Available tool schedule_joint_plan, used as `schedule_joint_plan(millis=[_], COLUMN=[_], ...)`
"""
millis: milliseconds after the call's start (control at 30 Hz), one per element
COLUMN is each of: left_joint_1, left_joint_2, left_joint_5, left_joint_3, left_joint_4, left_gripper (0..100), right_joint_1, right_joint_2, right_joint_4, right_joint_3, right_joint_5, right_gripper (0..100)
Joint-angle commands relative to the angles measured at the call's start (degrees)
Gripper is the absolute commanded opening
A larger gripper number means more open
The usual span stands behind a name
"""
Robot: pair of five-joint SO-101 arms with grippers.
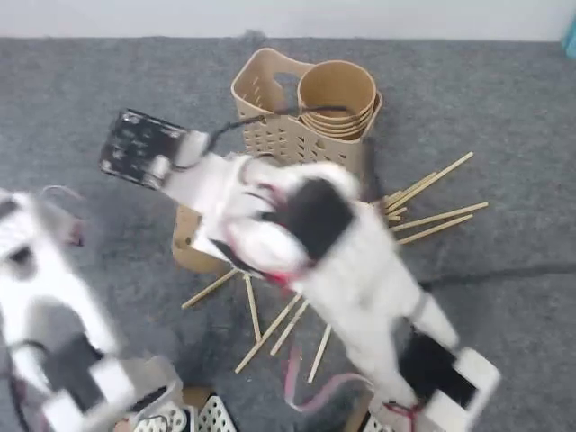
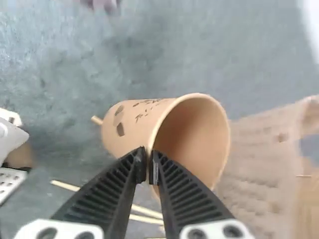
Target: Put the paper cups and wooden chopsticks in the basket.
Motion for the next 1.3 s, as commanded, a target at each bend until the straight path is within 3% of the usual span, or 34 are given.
schedule_joint_plan(millis=[0, 167, 367, 567, 767, 933, 1000, 1100, 1267], left_joint_1=[7.03, 11.69, 15.56, 15.65, 15.74, 15.91, 15.91, 15.91, 15.91], left_joint_2=[-16.35, -28.48, -30.33, -30.33, -30.33, -30.33, -30.33, -30.33, -30.33], left_joint_5=[-3.78, -8.18, -9.23, -9.41, -14.42, -14.51, -14.51, -14.42, -14.33], left_joint_3=[16.66, 25.54, 29.58, 31.25, 31.96, 33.1, 33.1, 33.01, 33.01], left_joint_4=[-10.9, -15.21, -17.76, -19.87, -20.13, -23.21, -23.3, -23.3, -23.38], left_gripper=[9, 9, 9, 9, 9, 9, 9, 9, 9], right_joint_1=[0.84, 1.19, 7.25, 17.71, 27.38, 32.75, 33.63, 33.19, 29.23], right_joint_2=[-11.03, -16.92, -17.19, -13.76, -5.93, 0.92, 2.07, 0.4, -5.32], right_joint_4=[1.45, -2.86, -8.22, -20.18, -34.59, -41.98, -41.45, -32.66, -15.52], right_joint_3=[-1.14, -1.14, -1.05, -1.05, -1.05, -1.41, -1.41, -1.41, -1.41], right_joint_5=[8.44, 17.32, 33.05, 34.9, 35.52, 44.22, 44.48, 42.73, 31.74], right_gripper=[0.9, 0.9, 0.9, 0.9, 0.9, 0.9, 0.9, 0.9, 1.2])
